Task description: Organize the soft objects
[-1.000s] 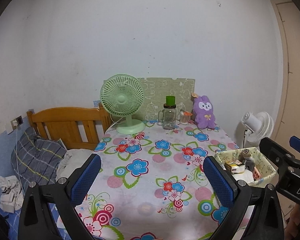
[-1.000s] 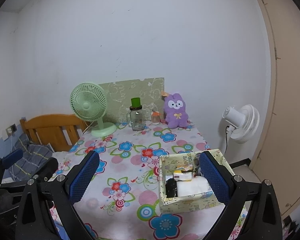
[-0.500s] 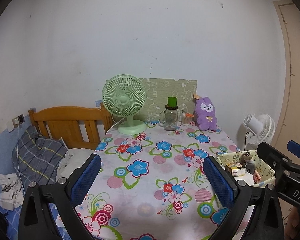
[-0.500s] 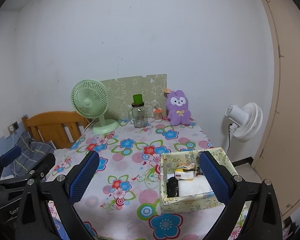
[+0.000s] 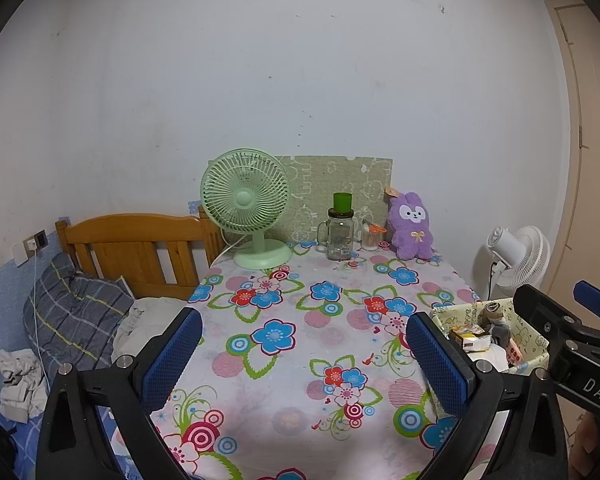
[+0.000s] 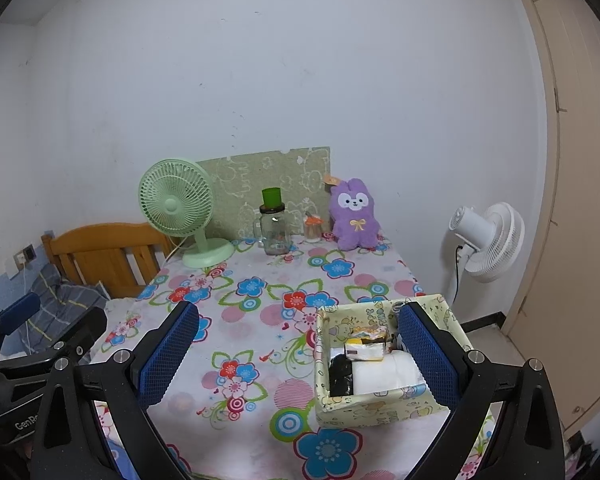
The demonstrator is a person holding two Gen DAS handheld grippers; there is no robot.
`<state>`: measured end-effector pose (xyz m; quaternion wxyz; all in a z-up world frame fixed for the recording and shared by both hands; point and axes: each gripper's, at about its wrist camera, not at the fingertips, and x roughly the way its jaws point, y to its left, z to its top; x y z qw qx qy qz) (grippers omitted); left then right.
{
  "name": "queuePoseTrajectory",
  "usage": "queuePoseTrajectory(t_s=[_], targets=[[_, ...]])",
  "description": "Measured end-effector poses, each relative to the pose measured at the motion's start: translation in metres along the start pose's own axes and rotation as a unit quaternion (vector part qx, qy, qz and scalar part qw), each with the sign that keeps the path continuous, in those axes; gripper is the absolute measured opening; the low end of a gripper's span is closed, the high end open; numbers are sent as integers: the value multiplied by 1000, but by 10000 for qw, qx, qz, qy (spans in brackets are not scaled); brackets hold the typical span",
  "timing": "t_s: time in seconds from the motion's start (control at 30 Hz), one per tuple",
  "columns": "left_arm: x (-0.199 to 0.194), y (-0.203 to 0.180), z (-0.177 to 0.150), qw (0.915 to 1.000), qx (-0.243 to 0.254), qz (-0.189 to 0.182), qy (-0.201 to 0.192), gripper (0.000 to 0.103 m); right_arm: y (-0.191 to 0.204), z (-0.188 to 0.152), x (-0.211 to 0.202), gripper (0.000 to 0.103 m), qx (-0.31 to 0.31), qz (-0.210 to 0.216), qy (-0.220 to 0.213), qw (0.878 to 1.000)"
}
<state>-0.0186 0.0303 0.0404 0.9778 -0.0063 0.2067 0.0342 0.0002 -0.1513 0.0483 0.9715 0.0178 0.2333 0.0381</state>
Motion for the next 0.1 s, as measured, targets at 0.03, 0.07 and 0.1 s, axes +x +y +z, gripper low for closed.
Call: queuePoseTrajectory(t_s=[0.03,0.07,0.1], targets=[[0,0,0,10000,9,-5,-1,103,-1,0,0,101,3,-2,2,10000],[0,-2,-1,10000,19,-9,-1,103,-2,0,1,101,16,-1,9,10000],[1,-3,-1,10000,30,-10,1,103,-3,0,1,101,23,0,15,10000]])
